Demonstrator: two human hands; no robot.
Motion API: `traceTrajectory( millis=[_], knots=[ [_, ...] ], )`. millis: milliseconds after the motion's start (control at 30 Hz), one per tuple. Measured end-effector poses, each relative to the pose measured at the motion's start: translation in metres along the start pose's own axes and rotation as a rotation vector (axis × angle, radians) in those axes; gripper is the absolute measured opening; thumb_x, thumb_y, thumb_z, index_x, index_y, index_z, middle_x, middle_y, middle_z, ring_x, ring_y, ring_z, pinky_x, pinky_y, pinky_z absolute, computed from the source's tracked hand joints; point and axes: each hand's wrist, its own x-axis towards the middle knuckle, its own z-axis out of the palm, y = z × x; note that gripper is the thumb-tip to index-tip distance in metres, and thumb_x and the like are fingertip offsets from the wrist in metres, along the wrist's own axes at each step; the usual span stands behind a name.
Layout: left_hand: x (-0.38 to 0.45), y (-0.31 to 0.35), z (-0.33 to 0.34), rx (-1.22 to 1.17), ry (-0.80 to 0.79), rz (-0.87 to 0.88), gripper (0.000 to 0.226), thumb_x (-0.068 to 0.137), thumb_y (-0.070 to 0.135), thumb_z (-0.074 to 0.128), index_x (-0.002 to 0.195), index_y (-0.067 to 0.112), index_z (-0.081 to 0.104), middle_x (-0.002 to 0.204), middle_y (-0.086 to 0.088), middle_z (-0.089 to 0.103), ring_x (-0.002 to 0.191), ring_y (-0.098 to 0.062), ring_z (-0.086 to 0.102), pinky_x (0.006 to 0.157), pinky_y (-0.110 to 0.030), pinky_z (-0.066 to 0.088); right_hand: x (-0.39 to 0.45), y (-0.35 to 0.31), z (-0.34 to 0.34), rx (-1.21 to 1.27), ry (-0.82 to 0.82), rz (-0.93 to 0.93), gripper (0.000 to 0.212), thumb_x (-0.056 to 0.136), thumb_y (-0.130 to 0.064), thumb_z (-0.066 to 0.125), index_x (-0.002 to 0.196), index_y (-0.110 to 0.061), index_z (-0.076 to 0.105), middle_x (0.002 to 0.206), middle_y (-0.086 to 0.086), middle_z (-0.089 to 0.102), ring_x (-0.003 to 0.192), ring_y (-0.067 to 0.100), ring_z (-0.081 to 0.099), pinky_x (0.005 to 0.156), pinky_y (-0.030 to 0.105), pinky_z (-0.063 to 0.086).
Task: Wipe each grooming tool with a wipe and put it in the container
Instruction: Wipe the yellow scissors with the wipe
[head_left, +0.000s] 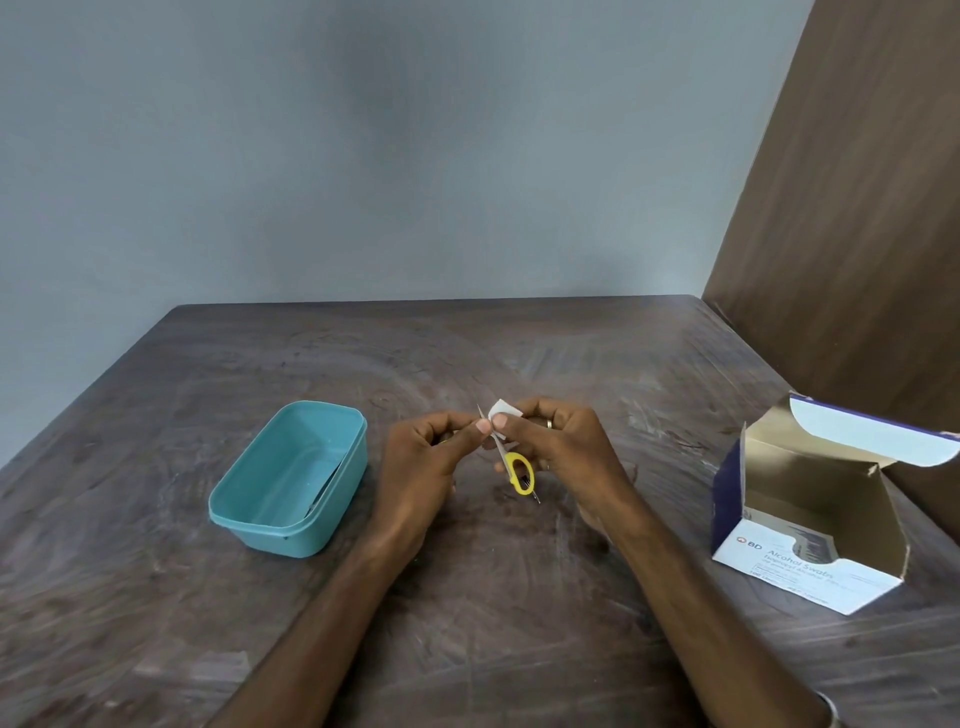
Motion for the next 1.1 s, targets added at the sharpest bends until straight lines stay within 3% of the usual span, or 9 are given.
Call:
traceTrajectory(
  millis=[433,567,767,1100],
  knots=[
    [-0.0016,0.0024,0.0003,0.018,-0.022,0.04,0.019,0.092,0.021,0.067,0.083,0.009,0.078,0.052,0.013,0.063,0.043,0.004,0.048,0.052,-0.011,0.037,0.0002,0.0006,0.0037,-0.001,-0.002,-0.006,0.021,0.095,-0.014,0.065,0.095,0.005,0.071,0.08,0.022,0.076,0.055,0.026,0.07,0.052,0.031,0.059],
    [-0.0007,0.0014,0.0007,0.021,-0.007,0.04,0.018,0.091,0.024,0.068,0.081,0.013,0.078,0.051,0.009,0.06,0.043,0.0,0.043,0.054,-0.019,0.038,-0.0015,0.0,0.0046,0.009,0.003,-0.003,0.019,0.097,-0.017,0.063,0.096,0.0,0.071,0.082,0.019,0.077,0.061,0.03,0.072,0.056,0.036,0.06],
    [-0.0001,0.0005,-0.0009,0.037,0.014,0.029,0.015,0.09,0.023,0.069,0.084,0.013,0.078,0.052,0.014,0.062,0.043,0.003,0.048,0.055,-0.022,0.038,-0.0042,-0.0035,0.005,0.029,-0.023,0.032,0.023,0.09,-0.016,0.072,0.107,-0.001,0.067,0.082,0.01,0.078,0.057,0.022,0.072,0.055,0.034,0.06],
    [-0.0017,0.0049,0.0005,0.039,-0.013,0.042,0.018,0.092,0.019,0.066,0.086,0.006,0.077,0.044,0.02,0.056,0.045,0.007,0.052,0.059,-0.021,0.037,-0.0037,-0.0043,0.0039,0.008,0.019,-0.008,0.015,0.096,-0.018,0.062,0.098,-0.005,0.071,0.082,0.014,0.078,0.059,0.028,0.073,0.051,0.03,0.059]
  ],
)
